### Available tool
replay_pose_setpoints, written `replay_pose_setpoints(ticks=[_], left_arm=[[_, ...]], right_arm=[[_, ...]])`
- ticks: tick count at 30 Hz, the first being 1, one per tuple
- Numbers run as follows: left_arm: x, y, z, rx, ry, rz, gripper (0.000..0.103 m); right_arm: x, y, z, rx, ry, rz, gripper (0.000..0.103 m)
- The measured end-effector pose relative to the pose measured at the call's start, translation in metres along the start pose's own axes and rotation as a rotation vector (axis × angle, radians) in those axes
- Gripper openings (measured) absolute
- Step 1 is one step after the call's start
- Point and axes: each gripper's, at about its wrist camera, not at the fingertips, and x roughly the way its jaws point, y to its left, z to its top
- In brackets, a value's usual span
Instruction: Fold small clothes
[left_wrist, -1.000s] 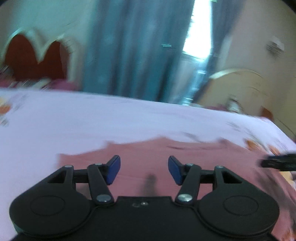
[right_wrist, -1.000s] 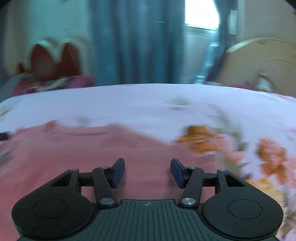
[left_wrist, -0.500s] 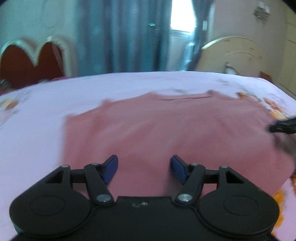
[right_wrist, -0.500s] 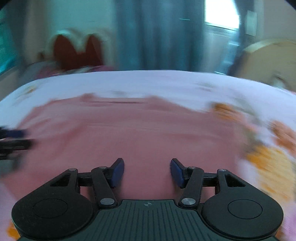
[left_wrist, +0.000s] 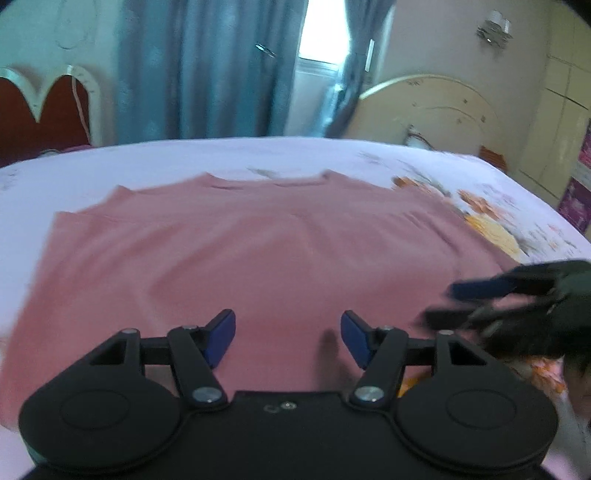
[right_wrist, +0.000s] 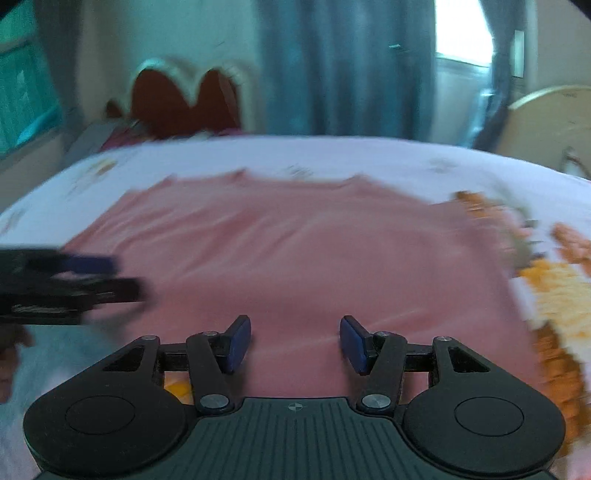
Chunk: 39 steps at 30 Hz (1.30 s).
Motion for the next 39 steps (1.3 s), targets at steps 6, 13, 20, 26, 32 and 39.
replay_pose_setpoints(ticks=[6, 13, 20, 26, 32, 39], left_arm=[[-0.003, 0.001, -0.017, 0.036, 0.027, 0.031, 0.062], [-0.036, 0.075, -0.032, -0.048, 0.037, 0.183, 0.062], [-0.05, 0.071, -0.029, -0.084, 0.01, 0.191, 0.062], [-0.047, 0.071, -0.034, -0.101, 0.045, 0.228, 0.062], [-0.057, 0.087, -0.044, -0.165, 0.033, 0.246, 0.063], [-0.065, 0.089, -0.043, -0.181, 0.031, 0.26, 0.063]], right_arm=[[-0.004, -0.004, -0.013, -0.02, -0.004, -0.035, 0.054], [-0.064, -0.11, -0.039, 0.184, 0.019, -0.279, 0.037], [-0.078, -0.102, -0.03, 0.146, -0.021, -0.274, 0.031], [-0.058, -0.098, -0.034, 0.154, 0.067, -0.324, 0.031], [-0.068, -0.102, -0.04, 0.162, 0.057, -0.324, 0.031], [-0.072, -0.093, -0.04, 0.131, 0.051, -0.339, 0.031]])
